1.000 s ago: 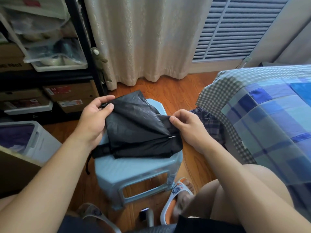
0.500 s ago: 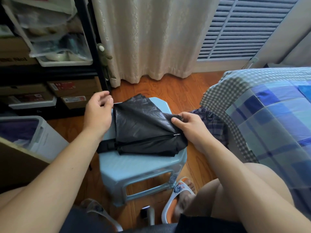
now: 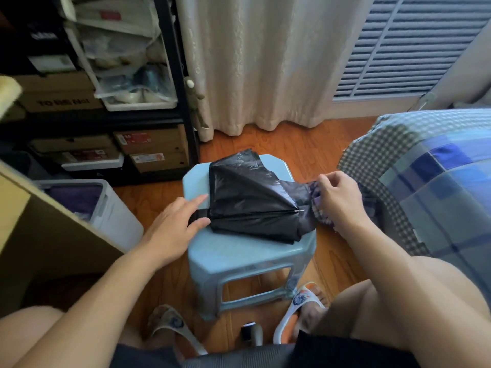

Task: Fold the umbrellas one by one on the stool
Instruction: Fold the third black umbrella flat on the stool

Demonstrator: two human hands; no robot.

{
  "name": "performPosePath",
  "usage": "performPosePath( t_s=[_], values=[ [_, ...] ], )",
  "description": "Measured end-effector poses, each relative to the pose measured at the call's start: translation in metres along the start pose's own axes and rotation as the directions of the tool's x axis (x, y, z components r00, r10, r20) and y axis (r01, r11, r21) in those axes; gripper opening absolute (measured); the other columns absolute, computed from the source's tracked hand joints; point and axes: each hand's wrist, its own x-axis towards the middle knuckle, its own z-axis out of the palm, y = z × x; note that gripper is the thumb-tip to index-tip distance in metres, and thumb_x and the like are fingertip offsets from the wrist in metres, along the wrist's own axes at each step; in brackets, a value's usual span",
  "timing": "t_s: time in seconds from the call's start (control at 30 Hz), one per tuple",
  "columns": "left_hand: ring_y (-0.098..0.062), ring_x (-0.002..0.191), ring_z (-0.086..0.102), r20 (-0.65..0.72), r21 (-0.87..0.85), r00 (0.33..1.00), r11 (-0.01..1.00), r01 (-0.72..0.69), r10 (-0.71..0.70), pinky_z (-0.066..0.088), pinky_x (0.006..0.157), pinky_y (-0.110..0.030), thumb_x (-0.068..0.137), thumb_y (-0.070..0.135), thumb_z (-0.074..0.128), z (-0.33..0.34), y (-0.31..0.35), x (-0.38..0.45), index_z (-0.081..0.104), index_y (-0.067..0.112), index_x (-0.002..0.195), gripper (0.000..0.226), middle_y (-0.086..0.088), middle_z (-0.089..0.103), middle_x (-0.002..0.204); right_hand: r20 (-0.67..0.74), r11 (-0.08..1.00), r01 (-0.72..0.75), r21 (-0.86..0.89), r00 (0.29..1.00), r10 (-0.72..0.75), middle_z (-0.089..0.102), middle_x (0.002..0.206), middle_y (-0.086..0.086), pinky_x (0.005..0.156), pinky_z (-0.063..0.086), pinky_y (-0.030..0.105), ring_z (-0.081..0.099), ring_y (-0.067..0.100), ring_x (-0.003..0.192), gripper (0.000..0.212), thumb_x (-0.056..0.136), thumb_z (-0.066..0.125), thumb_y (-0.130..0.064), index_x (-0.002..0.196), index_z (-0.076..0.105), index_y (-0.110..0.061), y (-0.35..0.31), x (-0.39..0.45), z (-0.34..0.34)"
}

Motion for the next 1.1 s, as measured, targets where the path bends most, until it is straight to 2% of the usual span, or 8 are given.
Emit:
performPosePath(
  t_s=[0.1, 0.2, 0.4, 0.7, 0.83, 0.93, 1.03, 1.1],
  values=[
    [-0.017, 0.105, 0.058, -0.06, -0.232, 0.996, 0.972, 0.047, -0.062, 0.04, 0.079, -0.031, 0.104, 0.034, 0.054, -0.001, 0.006, -0.002, 0.06, 0.023, 0.115, 0.017, 0.003, 0.063, 0.108, 0.134, 0.982, -0.098, 0.159, 0.988, 0.077, 0.069, 0.073, 0.008, 0.059, 0.058, 0.033, 0.066, 0.017, 0.059, 0.02, 0.1, 0.052, -0.018, 0.091, 0.063, -0.004, 0.006, -0.027, -0.008],
    [-0.023, 0.089, 0.065, -0.014, -0.29, 0.992, 0.95, 0.119, -0.129, 0.046, 0.075, -0.037, 0.108, 0.046, 0.038, -0.003, 0.012, -0.008, 0.064, 0.017, 0.092, 0.043, -0.001, 0.069, 0.089, 0.32, 0.952, -0.206, 0.228, 0.939, 0.127, 0.07, 0.085, 0.014, 0.072, 0.058, 0.04, 0.072, 0.025, 0.072, 0.013, 0.1, 0.049, -0.002, 0.097, 0.061, -0.007, 0.008, -0.049, -0.014],
    [-0.013, 0.047, 0.051, 0.213, -0.474, 0.91, 0.777, 0.415, -0.356, 0.039, 0.055, -0.03, 0.106, 0.055, 0.037, -0.001, 0.014, -0.018, 0.066, 0.017, 0.076, 0.057, 0.0, 0.061, 0.058, 0.262, 0.971, 0.055, 0.235, 0.958, -0.117, 0.073, 0.09, 0.007, 0.067, 0.052, 0.024, 0.067, 0.014, 0.077, 0.024, 0.089, 0.054, 0.011, 0.094, 0.064, -0.01, -0.005, -0.058, -0.022],
    [-0.035, 0.092, 0.062, -0.154, 0.072, 0.955, 0.961, 0.266, -0.253, 0.05, 0.075, -0.045, 0.105, 0.056, 0.021, 0.008, 0.032, -0.036, 0.046, 0.021, 0.102, 0.043, -0.011, 0.064, 0.1, 0.264, 0.969, 0.232, 0.088, 0.932, -0.247, 0.071, 0.089, 0.005, 0.076, 0.056, 0.038, 0.067, 0.02, 0.081, 0.027, 0.09, 0.058, 0.003, 0.095, 0.071, -0.02, -0.009, -0.063, -0.016],
    [-0.029, 0.121, 0.05, -0.047, 0.121, 0.981, 0.974, 0.19, -0.186, 0.043, 0.099, -0.043, 0.105, 0.054, 0.031, 0.01, 0.03, -0.035, 0.047, 0.026, 0.137, 0.045, -0.005, 0.047, 0.127, 0.325, 0.965, 0.224, 0.136, 0.91, -0.256, 0.074, 0.096, -0.001, 0.084, 0.055, 0.03, 0.069, 0.012, 0.091, 0.016, 0.103, 0.059, -0.027, 0.099, 0.073, -0.019, -0.011, -0.069, -0.02],
    [-0.024, 0.129, 0.041, 0.028, 0.133, 0.993, 0.985, 0.107, -0.112, 0.037, 0.108, -0.041, 0.106, 0.045, 0.042, 0.011, 0.029, -0.037, 0.042, 0.026, 0.148, 0.046, -0.001, 0.043, 0.135, 0.334, 0.97, 0.225, 0.091, 0.911, -0.242, 0.068, 0.102, 0.0, 0.095, 0.051, 0.038, 0.065, 0.011, 0.098, 0.04, 0.097, 0.058, -0.052, 0.091, 0.072, -0.016, -0.015, -0.073, -0.022],
    [-0.021, 0.122, 0.047, -0.058, 0.088, 0.993, 0.99, 0.108, -0.103, 0.041, 0.102, -0.036, 0.102, 0.04, 0.056, 0.008, 0.029, -0.037, 0.052, 0.024, 0.139, 0.041, 0.001, 0.051, 0.127, 0.31, 0.959, 0.282, -0.016, 0.914, -0.263, 0.055, 0.098, -0.003, 0.087, 0.044, 0.032, 0.055, 0.005, 0.093, 0.063, 0.082, 0.059, -0.078, 0.076, 0.067, -0.017, -0.023, -0.095, -0.019],
    [-0.019, 0.114, 0.051, -0.11, 0.077, 0.99, 0.992, 0.103, -0.094, 0.043, 0.094, -0.033, 0.098, 0.041, 0.064, 0.005, 0.029, -0.036, 0.06, 0.026, 0.129, 0.035, 0.004, 0.054, 0.117, 0.316, 0.917, 0.354, -0.182, 0.905, -0.287, 0.052, 0.092, -0.006, 0.08, 0.04, 0.03, 0.05, 0.011, 0.092, 0.052, 0.08, 0.061, -0.076, 0.07, 0.059, -0.024, -0.028, -0.115, -0.008]
  ],
)
